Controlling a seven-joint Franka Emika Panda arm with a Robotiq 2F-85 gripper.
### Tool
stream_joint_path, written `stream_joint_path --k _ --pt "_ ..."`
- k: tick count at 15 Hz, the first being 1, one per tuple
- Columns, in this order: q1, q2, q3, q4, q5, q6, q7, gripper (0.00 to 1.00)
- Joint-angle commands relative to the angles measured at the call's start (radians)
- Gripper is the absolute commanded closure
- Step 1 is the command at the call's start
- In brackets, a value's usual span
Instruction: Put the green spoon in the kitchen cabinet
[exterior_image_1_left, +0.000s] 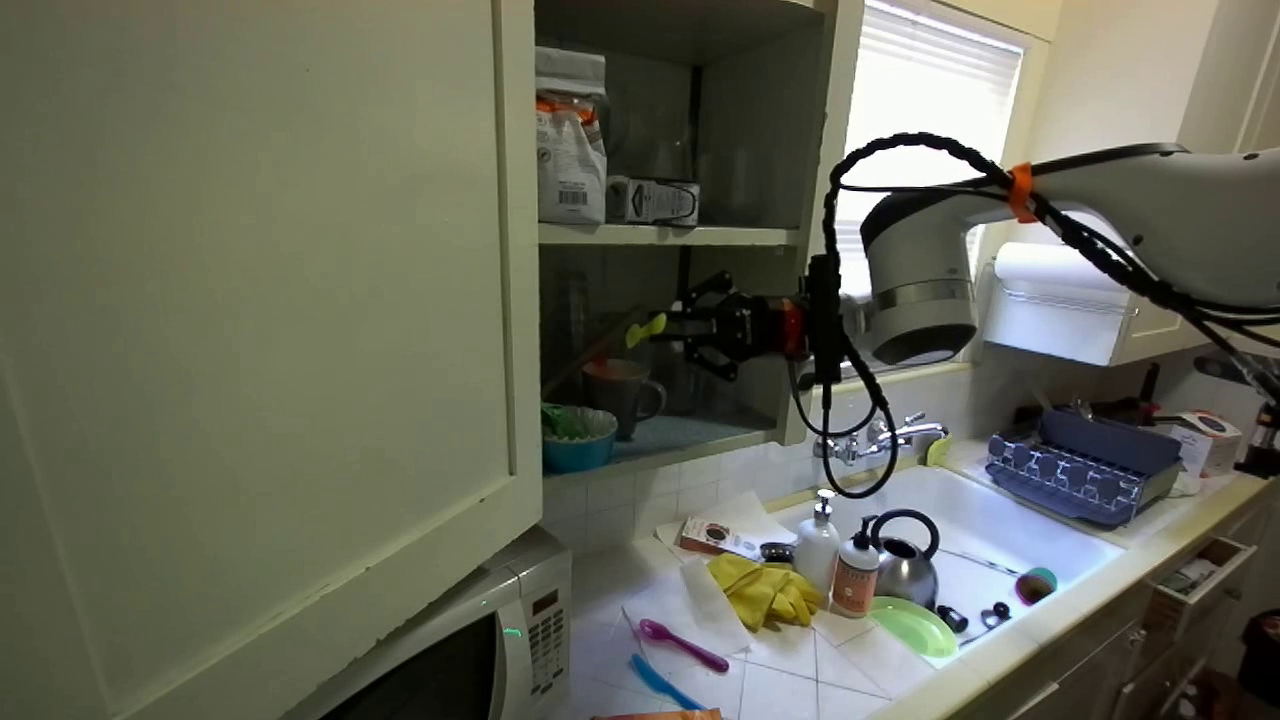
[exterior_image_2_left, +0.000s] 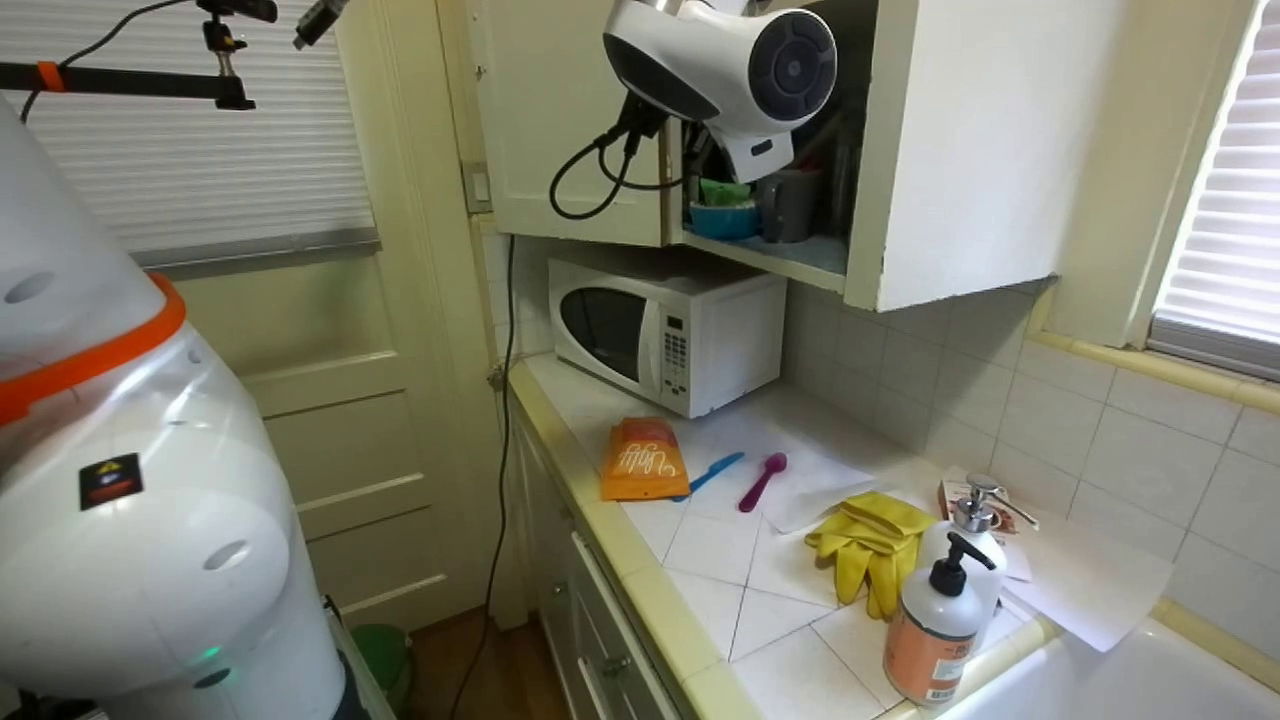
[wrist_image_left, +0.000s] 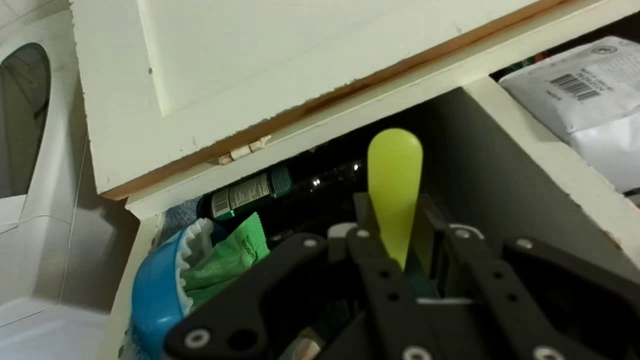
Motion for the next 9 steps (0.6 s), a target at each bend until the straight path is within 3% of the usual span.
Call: stream_joint_path --k 1,9 --pt "0.007 0.041 0.021 0.038 0.076 0.074 0.027 0.94" --pt "0.012 0.121 0.017 0.073 0.126 0.061 0.088 0.94"
